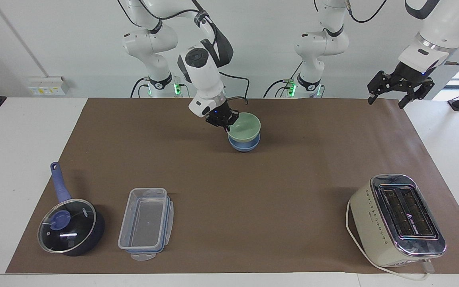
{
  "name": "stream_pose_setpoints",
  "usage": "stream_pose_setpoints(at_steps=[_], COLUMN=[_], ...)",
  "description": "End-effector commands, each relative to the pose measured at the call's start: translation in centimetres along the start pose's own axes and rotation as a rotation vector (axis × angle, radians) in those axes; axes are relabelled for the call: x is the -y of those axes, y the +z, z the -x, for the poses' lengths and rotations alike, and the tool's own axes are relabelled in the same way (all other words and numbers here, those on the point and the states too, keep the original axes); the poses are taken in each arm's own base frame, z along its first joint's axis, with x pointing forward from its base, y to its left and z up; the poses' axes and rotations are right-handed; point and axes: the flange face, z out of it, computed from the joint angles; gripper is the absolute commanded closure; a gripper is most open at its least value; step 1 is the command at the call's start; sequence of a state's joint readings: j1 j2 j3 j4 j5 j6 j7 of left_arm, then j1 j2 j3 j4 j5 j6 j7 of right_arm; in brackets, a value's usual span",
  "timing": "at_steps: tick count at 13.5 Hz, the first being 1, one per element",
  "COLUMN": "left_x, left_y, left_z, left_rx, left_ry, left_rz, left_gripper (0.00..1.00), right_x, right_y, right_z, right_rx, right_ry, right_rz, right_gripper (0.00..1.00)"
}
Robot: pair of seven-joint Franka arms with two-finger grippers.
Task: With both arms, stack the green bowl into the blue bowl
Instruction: 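Lift the green bowl and carry it over the blue bowl with the right gripper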
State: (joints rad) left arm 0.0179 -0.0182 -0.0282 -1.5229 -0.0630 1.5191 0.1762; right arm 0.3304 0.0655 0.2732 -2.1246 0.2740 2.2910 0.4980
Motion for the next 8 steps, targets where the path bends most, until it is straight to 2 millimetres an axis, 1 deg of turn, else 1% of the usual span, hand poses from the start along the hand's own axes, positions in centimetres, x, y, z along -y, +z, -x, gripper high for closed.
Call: stream_pose_setpoints(at_steps=[1,8], left_x=[0.2,0.2], left_y=[-0.6,-0.7], left_z=[0.1,0.2], left_rx=[0.01,0.009], left_ry=[0.005,0.005], left_rz=[-0.02,-0.02], left_gripper=[0.0,0.0], right_x=[0.7,-0.4], right_y=[1.5,2.2], right_z=[0.4,1.4], right_rx=[0.01,0.026], right_ry=[0.027,0.019], right_rz=[-0.016,0.008], right_gripper=[1.0,1.0])
